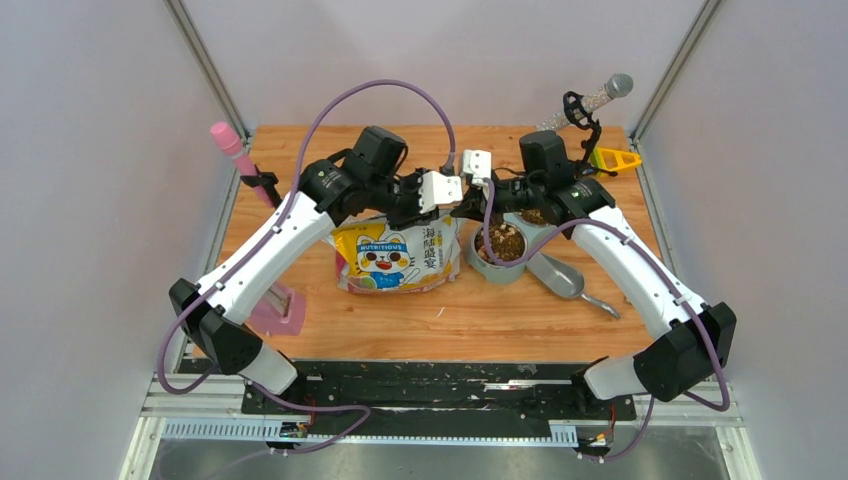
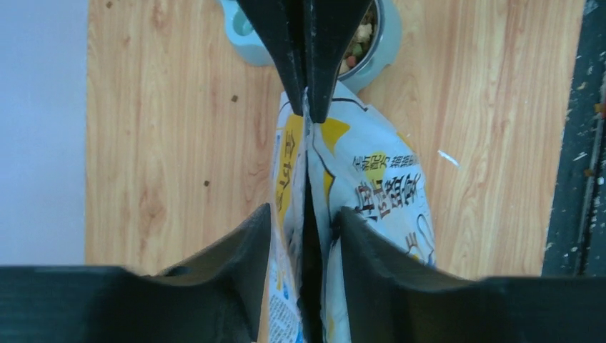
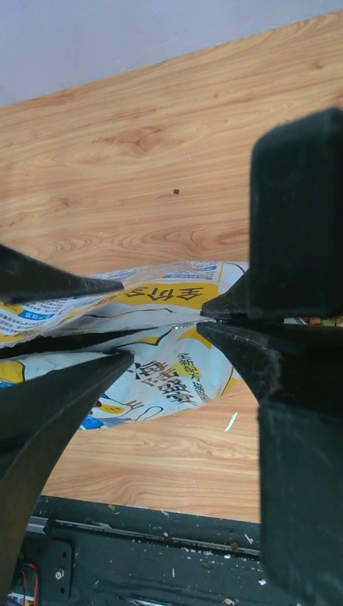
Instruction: Serve the pet food
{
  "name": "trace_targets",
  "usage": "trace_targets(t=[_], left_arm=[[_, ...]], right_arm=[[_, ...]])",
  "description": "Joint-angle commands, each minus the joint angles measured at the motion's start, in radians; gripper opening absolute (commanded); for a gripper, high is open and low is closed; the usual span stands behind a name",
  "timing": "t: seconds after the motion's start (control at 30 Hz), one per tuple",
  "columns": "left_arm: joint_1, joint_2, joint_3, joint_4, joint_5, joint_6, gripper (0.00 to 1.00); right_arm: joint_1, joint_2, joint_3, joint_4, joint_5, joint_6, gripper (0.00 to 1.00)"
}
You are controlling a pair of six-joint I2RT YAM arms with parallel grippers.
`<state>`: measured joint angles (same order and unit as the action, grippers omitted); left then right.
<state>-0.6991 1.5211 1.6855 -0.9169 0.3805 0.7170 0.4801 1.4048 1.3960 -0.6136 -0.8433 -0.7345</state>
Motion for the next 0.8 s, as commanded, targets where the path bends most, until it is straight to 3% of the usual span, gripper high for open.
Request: trace_targets(t=[0.0, 0.07, 0.1, 0.3, 0.4, 0.77], left_arm=[[-0.002, 0.016, 0.065, -0.049, 0.019, 0.015, 0.25], [-0.002, 0.014, 0.068, -0.059, -0.004, 0.009, 0.02], [-0.002, 0.011, 0.066, -0.060, -0.011, 0.006, 0.00], [-0.002, -0.015, 0.059, -0.088, -0.119, -0.006, 0.00], [0.001, -0.029, 0.025, -0.102, -0.249, 0.009, 0.00], [0.118, -0.112, -0.170, -0.151, -0.563, 0.179, 0.00]], right_arm=[[0.003, -0.046, 0.045, 0.073, -0.058, 0.003, 0.00], [0.002, -0.051, 0.040, 0.072, -0.035, 0.001, 0.00], [0.002, -0.055, 0.037, 0.071, -0.025, -0.003, 0.00], [-0.018, -0.088, 0.004, 0.070, 0.066, -0.036, 0.00], [-0.060, -0.102, 0.000, 0.045, 0.076, -0.059, 0.00], [-0.123, -0.064, 0.043, -0.122, 0.099, -0.116, 0.00]])
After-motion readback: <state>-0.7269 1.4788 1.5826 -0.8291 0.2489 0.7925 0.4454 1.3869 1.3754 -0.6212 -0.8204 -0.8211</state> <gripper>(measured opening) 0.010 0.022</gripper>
